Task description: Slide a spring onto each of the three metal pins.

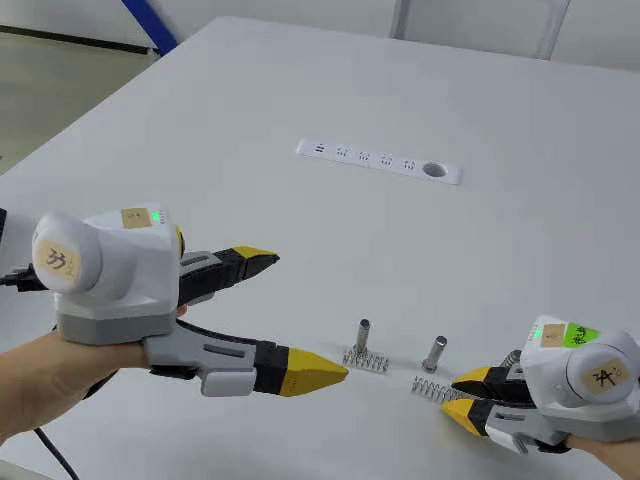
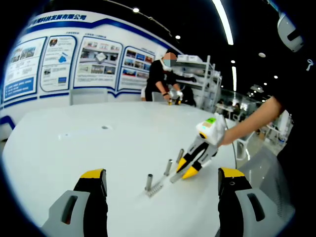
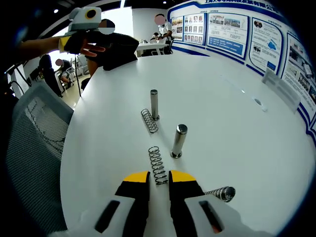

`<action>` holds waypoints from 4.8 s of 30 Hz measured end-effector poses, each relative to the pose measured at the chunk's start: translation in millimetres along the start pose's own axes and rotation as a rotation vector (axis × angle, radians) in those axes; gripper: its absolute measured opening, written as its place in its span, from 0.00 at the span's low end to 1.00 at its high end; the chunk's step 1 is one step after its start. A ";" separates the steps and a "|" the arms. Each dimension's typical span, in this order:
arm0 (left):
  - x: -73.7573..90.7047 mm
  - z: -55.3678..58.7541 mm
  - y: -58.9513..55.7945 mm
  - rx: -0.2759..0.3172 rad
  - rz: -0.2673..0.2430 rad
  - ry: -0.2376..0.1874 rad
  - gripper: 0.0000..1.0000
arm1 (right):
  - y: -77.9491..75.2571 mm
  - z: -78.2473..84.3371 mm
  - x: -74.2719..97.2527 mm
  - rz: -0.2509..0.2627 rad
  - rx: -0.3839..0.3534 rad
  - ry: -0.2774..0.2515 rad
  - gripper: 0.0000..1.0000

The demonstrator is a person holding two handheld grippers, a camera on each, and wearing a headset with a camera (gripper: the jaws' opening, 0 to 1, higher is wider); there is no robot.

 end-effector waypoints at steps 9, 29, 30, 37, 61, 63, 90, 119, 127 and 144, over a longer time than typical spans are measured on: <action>-1.5 0.7 -6.2 -0.003 0.016 0.014 0.94 | 1.3 0.9 -8.5 -0.020 0.006 0.007 0.13; -13.0 -3.6 -22.8 -0.083 0.067 0.060 0.93 | 10.8 -40.3 45.8 0.002 0.008 -0.079 0.11; -13.5 -4.8 -23.6 -0.089 0.068 0.059 0.93 | 10.6 -43.1 49.7 0.003 0.006 -0.083 0.11; -20.0 -18.5 -45.0 -0.119 0.163 0.036 0.85 | 21.6 -67.2 82.2 -0.002 0.071 -0.099 0.11; -25.4 -20.6 -90.7 -0.220 0.292 0.044 0.51 | 82.2 -96.6 124.6 -0.050 0.358 -0.088 0.11; -25.7 -20.8 -92.5 -0.226 0.296 0.042 0.48 | 84.4 -97.0 124.8 -0.053 0.370 -0.085 0.11; -22.1 -17.6 -113.2 -0.291 0.355 0.074 0.12 | 101.4 -100.7 130.5 -0.098 0.433 -0.089 0.11; -18.7 -18.7 -117.3 -0.410 0.370 0.097 0.10 | 101.7 -95.2 135.5 -0.147 0.374 -0.143 0.11; -18.1 -22.2 -115.4 -0.403 0.370 0.084 0.10 | 100.8 -104.6 147.6 -0.190 0.319 -0.216 0.11; -20.7 -13.0 -110.5 -0.451 0.348 0.121 0.10 | 104.3 -113.0 142.4 -0.221 0.263 -0.269 0.12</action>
Point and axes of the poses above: the centre of the closed fingertips' face, and the gripper's own axes: x roughly backward along the fingers, y roughly to its left, z roughly out of its underside, the point moved 2 cm from there along x, roughly backward along the fingers, and after that the axes turned 9 degrees about y, right-handed, at the moved point
